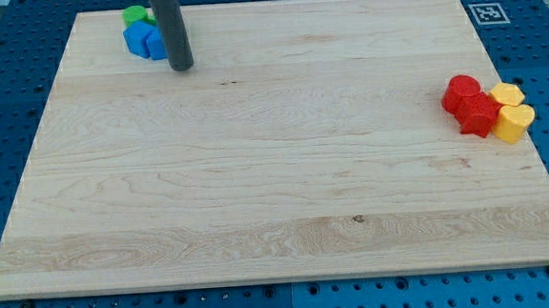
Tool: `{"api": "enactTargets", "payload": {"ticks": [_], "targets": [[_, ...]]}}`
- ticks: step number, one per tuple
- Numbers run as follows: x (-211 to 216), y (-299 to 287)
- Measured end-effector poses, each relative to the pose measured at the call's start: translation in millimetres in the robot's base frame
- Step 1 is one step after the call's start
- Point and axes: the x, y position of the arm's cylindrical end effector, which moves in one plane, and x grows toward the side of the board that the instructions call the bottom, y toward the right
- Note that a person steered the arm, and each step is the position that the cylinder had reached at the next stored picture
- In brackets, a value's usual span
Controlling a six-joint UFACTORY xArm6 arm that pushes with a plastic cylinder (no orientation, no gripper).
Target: Move the heart to the bottom left of red star
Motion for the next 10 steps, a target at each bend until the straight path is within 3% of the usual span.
{"api": "enactTargets", "payload": {"ticks": [2, 3, 4, 5, 6, 10], "targets": [[28, 12], [57, -35], [58, -105], [26, -109], [44, -31], [10, 402]]}}
